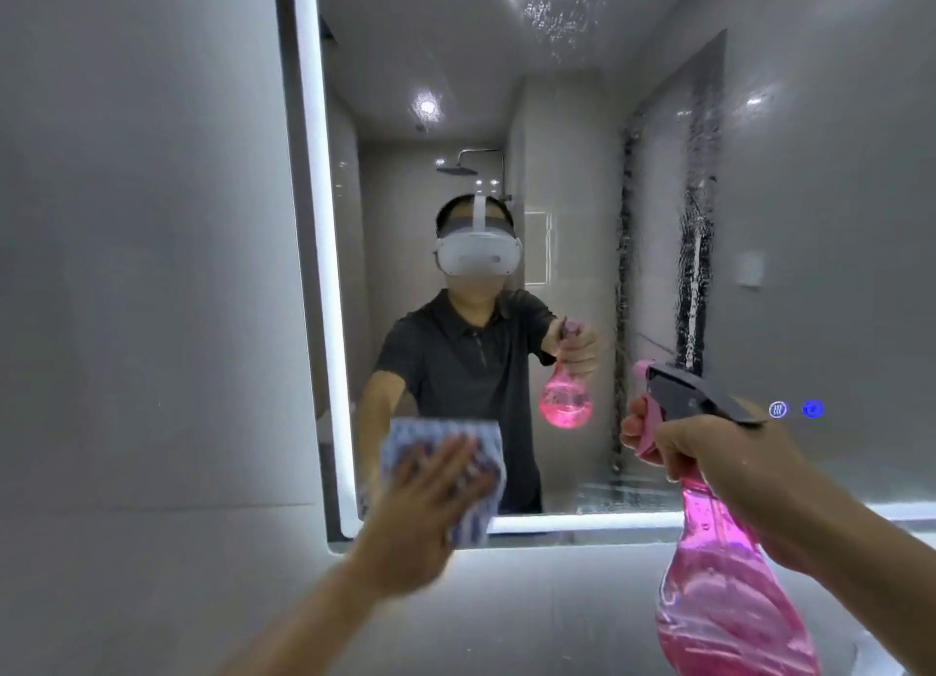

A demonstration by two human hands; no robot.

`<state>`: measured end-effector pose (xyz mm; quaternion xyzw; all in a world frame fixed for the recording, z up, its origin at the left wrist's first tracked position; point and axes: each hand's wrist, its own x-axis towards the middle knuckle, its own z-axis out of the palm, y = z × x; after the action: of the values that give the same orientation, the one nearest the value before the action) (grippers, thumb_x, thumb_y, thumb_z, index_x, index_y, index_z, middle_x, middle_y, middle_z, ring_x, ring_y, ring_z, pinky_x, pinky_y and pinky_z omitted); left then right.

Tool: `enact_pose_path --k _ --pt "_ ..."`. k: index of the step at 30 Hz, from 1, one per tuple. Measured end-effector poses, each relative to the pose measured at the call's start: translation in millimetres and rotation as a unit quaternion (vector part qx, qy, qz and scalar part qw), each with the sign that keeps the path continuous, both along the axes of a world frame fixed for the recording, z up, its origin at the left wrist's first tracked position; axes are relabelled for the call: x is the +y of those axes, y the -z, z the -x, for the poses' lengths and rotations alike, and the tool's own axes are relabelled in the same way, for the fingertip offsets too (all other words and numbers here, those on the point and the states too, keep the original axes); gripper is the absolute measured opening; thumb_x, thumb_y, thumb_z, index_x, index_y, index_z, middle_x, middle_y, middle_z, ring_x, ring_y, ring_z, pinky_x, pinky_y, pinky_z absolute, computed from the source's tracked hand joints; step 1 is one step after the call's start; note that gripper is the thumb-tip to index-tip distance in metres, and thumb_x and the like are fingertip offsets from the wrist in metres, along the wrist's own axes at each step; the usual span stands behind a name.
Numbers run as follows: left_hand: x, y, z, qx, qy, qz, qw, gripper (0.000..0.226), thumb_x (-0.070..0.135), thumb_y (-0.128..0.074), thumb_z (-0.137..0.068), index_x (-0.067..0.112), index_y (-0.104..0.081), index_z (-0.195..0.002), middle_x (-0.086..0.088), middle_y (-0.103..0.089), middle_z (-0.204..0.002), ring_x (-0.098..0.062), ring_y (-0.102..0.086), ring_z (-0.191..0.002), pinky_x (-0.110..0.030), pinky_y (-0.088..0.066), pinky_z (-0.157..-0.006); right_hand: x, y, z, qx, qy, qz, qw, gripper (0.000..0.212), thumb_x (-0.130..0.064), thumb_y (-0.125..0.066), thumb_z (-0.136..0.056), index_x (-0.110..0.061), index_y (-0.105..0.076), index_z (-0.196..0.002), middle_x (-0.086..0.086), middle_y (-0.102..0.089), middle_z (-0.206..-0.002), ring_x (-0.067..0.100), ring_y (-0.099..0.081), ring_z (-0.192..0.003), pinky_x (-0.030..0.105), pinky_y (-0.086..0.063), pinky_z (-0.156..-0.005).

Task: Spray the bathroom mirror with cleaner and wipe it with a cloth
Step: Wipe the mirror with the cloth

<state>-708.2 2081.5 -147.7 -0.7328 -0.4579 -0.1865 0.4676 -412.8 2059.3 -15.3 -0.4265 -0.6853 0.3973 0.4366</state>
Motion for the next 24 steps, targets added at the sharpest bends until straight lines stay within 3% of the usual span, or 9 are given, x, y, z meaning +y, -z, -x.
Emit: enact_pose_path --k 4,6,8,12,15,17,19,21,24 --pt "-1.3 -159.0 14.8 -0.127 -0.012 -0.091 0.988 0.061 0.031 -0.052 -0.089 0.018 -0.030 -0.145 -0.020 -0.037 -0.149 -0.039 -0.024 -0.142 -0.063 -0.021 -0.111 2.9 -8.7 0.1 -0.012 0.026 -0.012 1.000 0.042 -0.001 -0.050 -0.044 0.022 -0.048 -0.079 0.026 -0.068 -0.089 0.037 -0.065 -0.088 0.046 -0.050 -0.078" --pt "5.8 -226.3 29.8 -0.183 -0.073 -0.141 0.970 0.070 0.042 -0.046 -0.091 0.013 -0.021 -0.150 -0.020 -0.023 -0.156 -0.039 -0.017 -0.144 -0.055 -0.009 -0.118 16.6 -16.6 8.9 0.015 0.046 0.024 0.999 0.013 -0.002 -0.053 -0.066 0.006 -0.057 -0.076 0.019 -0.066 -0.087 0.029 -0.062 -0.073 0.032 -0.050 -0.074" --pt "12.5 -252.4 32.2 -0.244 -0.101 -0.166 0.950 0.071 0.048 -0.031 -0.095 0.010 -0.014 -0.152 -0.018 -0.012 -0.159 -0.034 -0.008 -0.147 -0.045 0.000 -0.119 35.5 -12.6 9.6 0.027 -0.006 0.054 0.998 0.019 -0.005 -0.041 -0.089 -0.016 -0.049 -0.076 0.012 -0.054 -0.077 0.018 -0.049 -0.058 0.025 -0.039 -0.059" --pt "22.9 -178.2 -5.6 -0.202 -0.070 -0.183 0.960 0.070 0.042 -0.042 -0.092 0.015 -0.015 -0.151 -0.017 -0.009 -0.159 -0.035 -0.011 -0.145 -0.051 -0.003 -0.117 39.6 1.4 3.6 0.046 -0.013 0.043 0.998 0.026 0.009 -0.047 -0.076 -0.014 -0.056 -0.068 0.010 -0.056 -0.072 0.019 -0.059 -0.064 0.032 -0.049 -0.076" --pt "14.3 -53.6 -32.2 -0.102 0.017 -0.061 0.993 0.057 0.030 -0.045 -0.091 0.019 -0.032 -0.146 -0.004 0.007 -0.162 -0.028 -0.002 -0.148 -0.051 0.001 -0.117 14.3 3.8 5.1 0.090 -0.003 0.021 0.996 0.031 0.011 -0.049 -0.050 -0.010 -0.066 -0.065 0.007 -0.068 -0.067 0.032 -0.060 -0.085 0.054 -0.045 -0.090" --pt "0.4 15.4 -50.1 -0.052 0.016 0.071 0.996 0.061 0.030 -0.057 -0.083 0.023 -0.042 -0.141 -0.004 -0.020 -0.158 -0.022 -0.016 -0.146 -0.046 -0.001 -0.118 -0.2 4.9 6.0 0.090 -0.006 -0.002 0.996 0.039 0.004 -0.049 -0.040 -0.014 -0.071 -0.067 0.003 -0.071 -0.064 0.034 -0.066 -0.087 0.052 -0.048 -0.087" --pt "-8.9 45.6 -72.5 -0.118 -0.014 0.201 0.972 0.070 0.040 -0.062 -0.074 0.028 -0.045 -0.140 -0.002 -0.034 -0.153 -0.021 -0.030 -0.141 -0.042 0.004 -0.117 -10.5 8.3 3.8 0.075 0.003 -0.015 0.997 0.039 -0.001 -0.049 -0.039 -0.013 -0.070 -0.068 0.005 -0.072 -0.068 0.036 -0.068 -0.091 0.050 -0.050 -0.085" --pt "-21.2 51.9 -96.2 -0.265 0.002 0.259 0.929 0.065 0.044 -0.048 -0.089 0.032 -0.026 -0.148 0.009 -0.007 -0.159 -0.015 -0.015 -0.146 -0.035 0.010 -0.120 -19.1 8.6 1.8 0.059 0.012 -0.026 0.998 0.032 -0.002 -0.049 -0.042 -0.004 -0.066 -0.069 0.009 -0.072 -0.074 0.038 -0.066 -0.094 0.048 -0.051 -0.081" --pt "-36.2 46.4 -125.2 -0.486 0.060 0.320 0.811 0.042 0.046 -0.035 -0.097 0.034 -0.044 -0.136 0.012 -0.041 -0.148 -0.002 -0.039 -0.130 -0.024 -0.030 -0.111 -28.1 10.7 -5.7 0.050 0.014 -0.019 0.998 0.027 0.009 -0.046 -0.055 0.000 -0.065 -0.071 0.013 -0.072 -0.082 0.029 -0.067 -0.089 0.043 -0.051 -0.078"
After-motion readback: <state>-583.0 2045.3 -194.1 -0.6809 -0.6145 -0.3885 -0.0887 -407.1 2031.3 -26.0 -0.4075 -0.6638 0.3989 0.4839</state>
